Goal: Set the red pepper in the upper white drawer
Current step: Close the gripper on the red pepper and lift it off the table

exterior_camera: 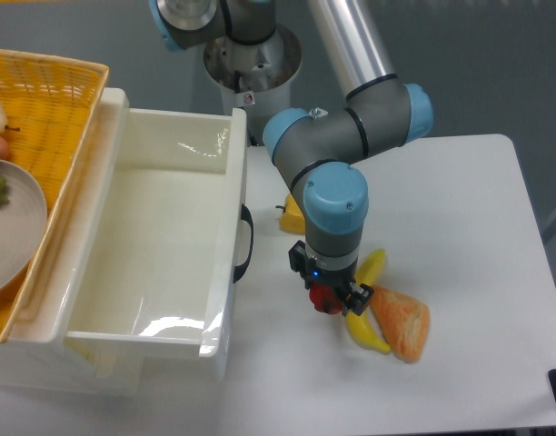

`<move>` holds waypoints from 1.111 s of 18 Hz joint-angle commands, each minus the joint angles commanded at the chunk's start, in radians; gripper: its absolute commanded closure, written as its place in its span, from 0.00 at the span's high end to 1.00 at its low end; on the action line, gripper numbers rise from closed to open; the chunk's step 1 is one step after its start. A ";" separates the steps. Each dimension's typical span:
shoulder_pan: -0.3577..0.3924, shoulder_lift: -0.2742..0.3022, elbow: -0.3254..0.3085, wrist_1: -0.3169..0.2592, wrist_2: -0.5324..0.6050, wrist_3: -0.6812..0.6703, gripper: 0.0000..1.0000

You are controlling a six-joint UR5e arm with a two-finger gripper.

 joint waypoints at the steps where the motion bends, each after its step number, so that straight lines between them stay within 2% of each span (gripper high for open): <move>1: 0.000 0.000 -0.003 0.000 0.000 0.000 0.00; 10: 0.026 0.034 0.003 -0.003 -0.028 -0.002 0.00; 12: 0.049 0.055 0.002 -0.031 -0.044 -0.003 0.00; 20: 0.072 0.113 0.009 -0.074 -0.089 -0.024 0.00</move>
